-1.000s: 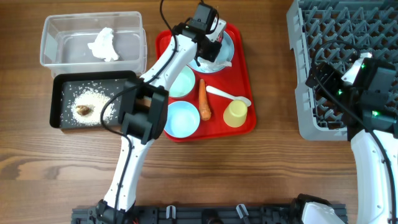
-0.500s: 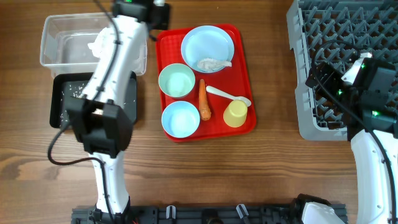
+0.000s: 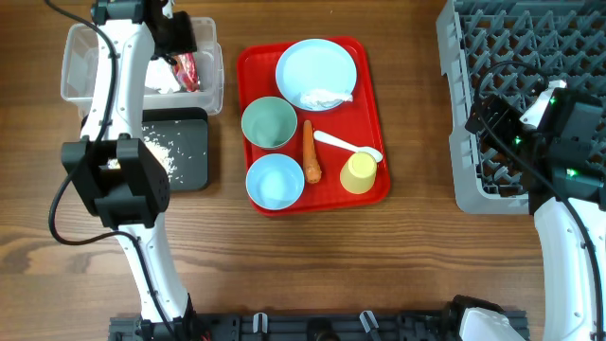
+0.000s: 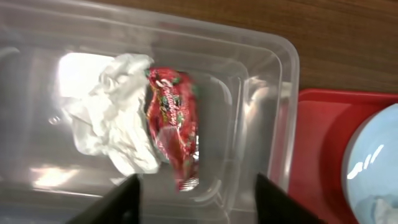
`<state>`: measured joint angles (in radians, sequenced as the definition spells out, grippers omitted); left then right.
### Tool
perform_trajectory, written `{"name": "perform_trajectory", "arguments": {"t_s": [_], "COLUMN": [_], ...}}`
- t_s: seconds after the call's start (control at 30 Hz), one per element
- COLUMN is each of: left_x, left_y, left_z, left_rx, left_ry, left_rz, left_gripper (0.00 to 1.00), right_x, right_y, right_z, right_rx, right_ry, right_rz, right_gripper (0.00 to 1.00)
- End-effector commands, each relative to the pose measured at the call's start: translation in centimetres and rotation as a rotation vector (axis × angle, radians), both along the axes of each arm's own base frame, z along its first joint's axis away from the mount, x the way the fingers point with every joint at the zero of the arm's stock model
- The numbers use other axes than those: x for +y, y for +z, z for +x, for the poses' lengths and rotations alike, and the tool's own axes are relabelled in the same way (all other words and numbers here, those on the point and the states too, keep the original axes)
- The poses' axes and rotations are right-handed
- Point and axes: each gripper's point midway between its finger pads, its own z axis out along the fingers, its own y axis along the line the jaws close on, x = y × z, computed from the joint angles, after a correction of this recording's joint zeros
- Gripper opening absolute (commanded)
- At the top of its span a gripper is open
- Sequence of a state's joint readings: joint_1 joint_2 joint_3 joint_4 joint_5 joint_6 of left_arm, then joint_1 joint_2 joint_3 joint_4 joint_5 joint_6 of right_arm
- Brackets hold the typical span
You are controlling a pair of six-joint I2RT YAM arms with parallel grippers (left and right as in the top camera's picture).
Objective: Sort waste into correct bins and load items into the dishwasher rack
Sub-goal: 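Carry the wrapper with the left gripper and drop it in the clear bin, then return the left gripper to the plate and grasp the remaining tissue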
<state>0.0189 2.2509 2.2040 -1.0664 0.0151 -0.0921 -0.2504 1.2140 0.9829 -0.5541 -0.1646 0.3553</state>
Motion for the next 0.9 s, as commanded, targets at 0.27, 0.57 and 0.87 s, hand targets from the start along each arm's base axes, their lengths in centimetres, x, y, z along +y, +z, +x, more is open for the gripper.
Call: {"name": "perform_trajectory", "arguments": {"t_s": [0.27,0.57,0.87], "left_x": [-11.7,-21.9,-25.5], "left_y": [0.0,-1.6,-7.9], "left_z": [-1.5,-2.8,-3.2], "left_rx": [-0.003,-0.057,0.003], "left_ry": [-0.445,-0.784,-0.899], "left_rz": [-0.099,0.015,0.062], "left_gripper": [0.91,1.00,1.00], "right_x": [0.2,0.2,0.2], "right_y": [0.3,0.3,0.3], "right_z": [0.3,0.3,0.3], "right_rx": [-0.010,-0.010,-0.007], "right_ry": [0.003,0.003,0.003], "right_rz": [0.017,0.017,0.018], "right_gripper": [1.00,1.00,1.00]}}
